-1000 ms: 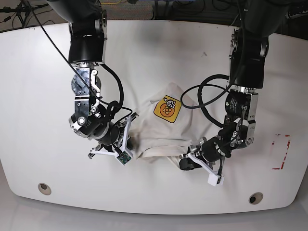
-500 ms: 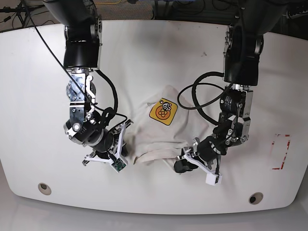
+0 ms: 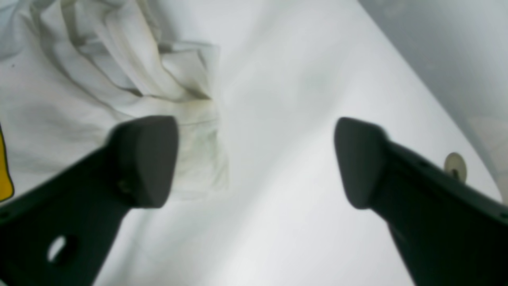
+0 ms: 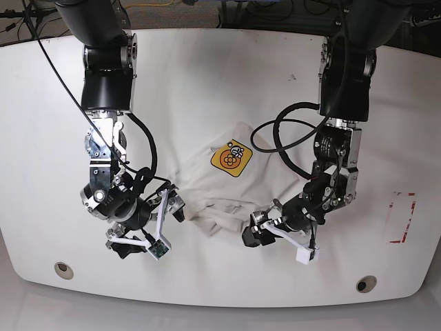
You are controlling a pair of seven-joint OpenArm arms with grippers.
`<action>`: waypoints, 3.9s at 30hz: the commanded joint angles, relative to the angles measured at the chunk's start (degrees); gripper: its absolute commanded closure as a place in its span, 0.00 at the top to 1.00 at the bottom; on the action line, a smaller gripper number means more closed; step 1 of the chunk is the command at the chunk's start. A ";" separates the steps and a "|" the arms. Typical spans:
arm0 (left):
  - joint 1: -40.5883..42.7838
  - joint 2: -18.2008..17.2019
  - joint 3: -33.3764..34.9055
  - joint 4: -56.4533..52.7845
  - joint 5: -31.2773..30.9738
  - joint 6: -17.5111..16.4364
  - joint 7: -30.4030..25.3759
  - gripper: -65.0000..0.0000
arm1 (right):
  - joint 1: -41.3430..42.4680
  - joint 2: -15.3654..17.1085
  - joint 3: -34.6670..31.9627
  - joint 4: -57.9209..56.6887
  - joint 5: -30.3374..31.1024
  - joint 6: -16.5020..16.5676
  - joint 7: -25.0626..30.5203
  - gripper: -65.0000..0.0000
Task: Fold the T-shirt properly
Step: 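Release the fabric and reposition both grippers along the shirt's edges, then fold the shirt edge with the left gripper over toward the right gripper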
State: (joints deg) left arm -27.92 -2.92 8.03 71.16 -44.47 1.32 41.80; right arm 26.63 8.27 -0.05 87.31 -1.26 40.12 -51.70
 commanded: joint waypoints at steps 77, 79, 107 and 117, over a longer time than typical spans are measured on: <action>30.43 -7.59 10.82 17.86 -0.85 -1.01 9.23 0.68 | -7.69 -1.99 -6.23 -13.68 0.77 -0.12 15.97 0.11; 32.19 -7.68 10.91 19.35 -0.85 -1.01 9.23 0.68 | -8.48 -1.99 -7.11 -12.36 0.77 -0.12 15.35 0.11; 27.35 -17.61 9.24 34.91 -0.94 -1.01 9.23 0.68 | -10.76 -1.81 -8.69 -7.97 0.77 -0.12 12.36 0.11; 17.24 -15.85 5.46 22.60 -0.76 -1.01 8.97 0.69 | -10.76 -1.90 -8.69 -8.14 0.77 -0.12 12.36 0.11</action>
State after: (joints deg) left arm -8.10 -19.46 14.52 96.29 -45.04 0.38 51.42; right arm 14.41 6.35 -8.91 78.17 -1.21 40.05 -40.51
